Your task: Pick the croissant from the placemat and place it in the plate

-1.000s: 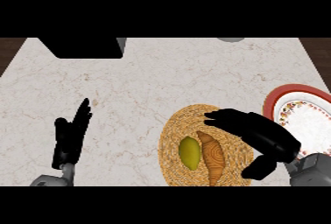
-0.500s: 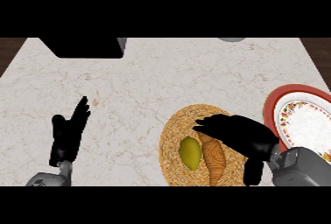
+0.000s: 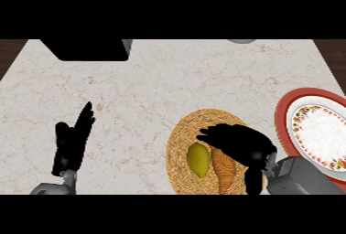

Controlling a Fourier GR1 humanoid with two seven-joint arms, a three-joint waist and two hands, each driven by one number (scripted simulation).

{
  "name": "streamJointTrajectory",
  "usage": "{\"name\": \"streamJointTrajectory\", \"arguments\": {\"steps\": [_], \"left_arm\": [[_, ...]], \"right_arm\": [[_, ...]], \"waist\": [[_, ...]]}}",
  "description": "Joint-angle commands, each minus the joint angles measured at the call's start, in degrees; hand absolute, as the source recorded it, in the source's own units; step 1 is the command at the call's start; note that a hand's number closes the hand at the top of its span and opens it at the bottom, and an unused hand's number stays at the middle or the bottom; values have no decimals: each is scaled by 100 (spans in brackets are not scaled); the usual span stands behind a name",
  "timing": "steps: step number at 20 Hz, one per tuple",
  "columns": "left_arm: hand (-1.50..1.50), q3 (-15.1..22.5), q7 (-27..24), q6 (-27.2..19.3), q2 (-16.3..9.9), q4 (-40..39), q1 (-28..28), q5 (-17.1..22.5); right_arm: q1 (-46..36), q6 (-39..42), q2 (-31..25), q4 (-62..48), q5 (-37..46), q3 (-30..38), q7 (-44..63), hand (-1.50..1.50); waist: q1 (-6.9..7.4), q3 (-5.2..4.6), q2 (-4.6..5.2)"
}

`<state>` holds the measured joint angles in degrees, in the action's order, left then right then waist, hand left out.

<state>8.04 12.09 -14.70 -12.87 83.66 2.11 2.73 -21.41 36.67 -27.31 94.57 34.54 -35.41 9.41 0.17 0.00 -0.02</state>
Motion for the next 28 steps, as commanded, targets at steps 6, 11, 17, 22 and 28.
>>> {"name": "streamJointTrajectory", "arguments": {"steps": [6,11,17,22,28], "left_arm": [[0,-307,-189,233,199,-144,-9,-175],[0,-241,222,323,201,354,-213,-364],[0,-429,203,344,356,74,96,-436],[0,-322,530,406,313,650,-250,-534],[0,-497,56,381,564,-42,7,-621]], "right_arm": [[214,270,691,-315,975,224,-395,-150],[396,280,830,-559,1344,358,-691,-150],[407,-43,1028,-1291,1868,443,-1180,-150],[78,-135,932,-1288,2152,428,-1749,150],[516,-866,1123,-1286,2789,442,-2013,150]], "waist": [[-4,0,0],[3,1,-1],[-2,1,3],[22,2,-2],[-7,0,1]]}}
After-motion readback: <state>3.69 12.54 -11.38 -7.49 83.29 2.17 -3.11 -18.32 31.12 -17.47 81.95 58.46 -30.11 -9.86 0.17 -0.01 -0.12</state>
